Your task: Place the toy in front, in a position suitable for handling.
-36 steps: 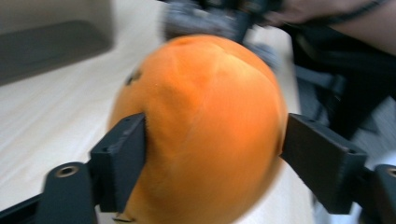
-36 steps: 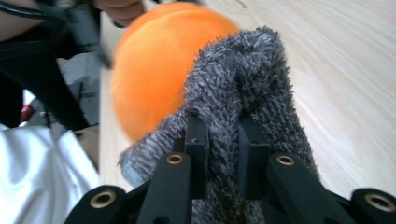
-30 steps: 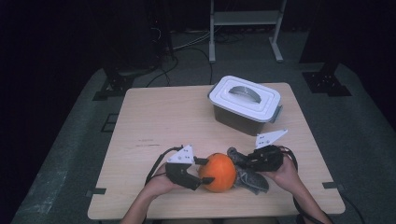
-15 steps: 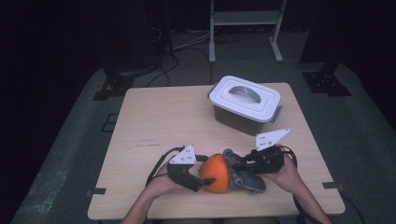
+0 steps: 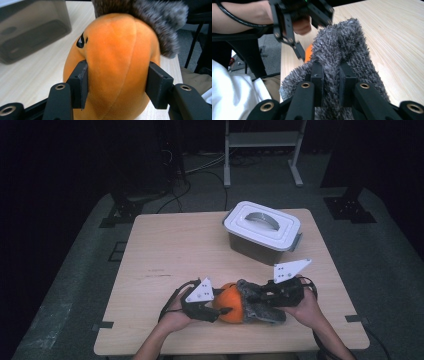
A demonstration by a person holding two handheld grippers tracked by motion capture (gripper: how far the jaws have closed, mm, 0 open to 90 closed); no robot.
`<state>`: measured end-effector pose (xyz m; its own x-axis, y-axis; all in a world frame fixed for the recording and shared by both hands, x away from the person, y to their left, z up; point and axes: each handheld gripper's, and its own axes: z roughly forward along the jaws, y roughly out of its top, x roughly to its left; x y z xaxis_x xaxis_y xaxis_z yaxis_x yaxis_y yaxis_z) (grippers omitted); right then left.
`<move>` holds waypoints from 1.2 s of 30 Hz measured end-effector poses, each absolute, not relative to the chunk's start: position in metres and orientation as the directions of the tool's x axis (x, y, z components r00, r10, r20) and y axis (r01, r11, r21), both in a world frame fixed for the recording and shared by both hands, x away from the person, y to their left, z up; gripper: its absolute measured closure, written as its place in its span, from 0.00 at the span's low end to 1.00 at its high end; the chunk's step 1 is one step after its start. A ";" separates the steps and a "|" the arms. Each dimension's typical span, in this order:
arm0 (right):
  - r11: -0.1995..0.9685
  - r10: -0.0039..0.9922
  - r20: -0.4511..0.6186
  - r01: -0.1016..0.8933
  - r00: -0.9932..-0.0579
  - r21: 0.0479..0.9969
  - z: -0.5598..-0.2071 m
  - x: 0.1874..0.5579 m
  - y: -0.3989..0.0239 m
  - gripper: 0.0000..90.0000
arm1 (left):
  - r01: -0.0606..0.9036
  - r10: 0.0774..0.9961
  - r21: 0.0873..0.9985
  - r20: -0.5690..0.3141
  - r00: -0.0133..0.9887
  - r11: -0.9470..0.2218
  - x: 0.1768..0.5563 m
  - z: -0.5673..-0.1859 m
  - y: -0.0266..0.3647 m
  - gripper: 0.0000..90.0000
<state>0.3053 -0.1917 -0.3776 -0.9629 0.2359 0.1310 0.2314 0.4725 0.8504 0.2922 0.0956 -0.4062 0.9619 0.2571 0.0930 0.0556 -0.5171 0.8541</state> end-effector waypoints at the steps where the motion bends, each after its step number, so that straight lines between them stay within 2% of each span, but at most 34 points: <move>1: 0.479 0.248 0.137 0.244 -0.959 0.843 -0.381 0.307 -0.192 0.85 | 0.059 0.257 0.854 0.090 0.962 -0.517 0.293 -0.406 0.097 0.48; 5: 0.489 0.273 0.200 0.315 -0.941 0.813 -0.399 0.318 -0.195 0.85 | 0.075 0.258 0.853 0.071 0.964 -0.516 0.295 -0.409 0.103 0.47; 9: 0.502 0.316 0.174 0.320 -0.933 0.803 -0.398 0.319 -0.200 0.85 | 0.088 0.274 0.854 0.066 0.959 -0.513 0.297 -0.408 0.104 0.47; 13: 0.429 0.257 0.175 0.274 -0.950 0.861 -0.383 0.311 -0.197 0.85 | 0.086 0.306 0.861 0.083 0.948 -0.502 0.296 -0.406 0.101 0.46; 15: 0.428 0.248 0.148 0.246 -0.957 0.870 -0.377 0.307 -0.192 0.85 | 0.078 0.317 0.857 0.102 0.943 -0.509 0.296 -0.405 0.099 0.46; 21: 0.453 0.274 0.173 0.286 -0.946 0.844 -0.393 0.314 -0.189 0.85 | 0.073 0.279 0.845 0.093 0.956 -0.529 0.295 -0.409 0.099 0.46; 23: 0.468 0.319 0.165 0.306 -0.933 0.829 -0.396 0.318 -0.195 0.85 | 0.062 0.249 0.844 0.086 0.965 -0.532 0.295 -0.411 0.100 0.46; 25: 0.466 0.318 0.162 0.303 -0.934 0.831 -0.396 0.318 -0.196 0.85 | 0.043 0.218 0.839 0.091 0.972 -0.542 0.293 -0.413 0.099 0.46; 28: 0.454 0.289 0.164 0.286 -0.943 0.844 -0.392 0.314 -0.193 0.84 | -0.032 0.158 0.820 0.148 0.976 -0.572 0.287 -0.414 0.095 0.45; 32: 0.477 0.275 0.167 0.285 -0.947 0.832 -0.394 0.314 -0.190 0.85 | -0.044 0.153 0.813 0.162 0.975 -0.581 0.286 -0.415 0.095 0.44; 36: 0.508 0.310 0.166 0.311 -0.936 0.803 -0.401 0.319 -0.196 0.85 | -0.043 0.153 0.815 0.160 0.975 -0.577 0.287 -0.415 0.094 0.44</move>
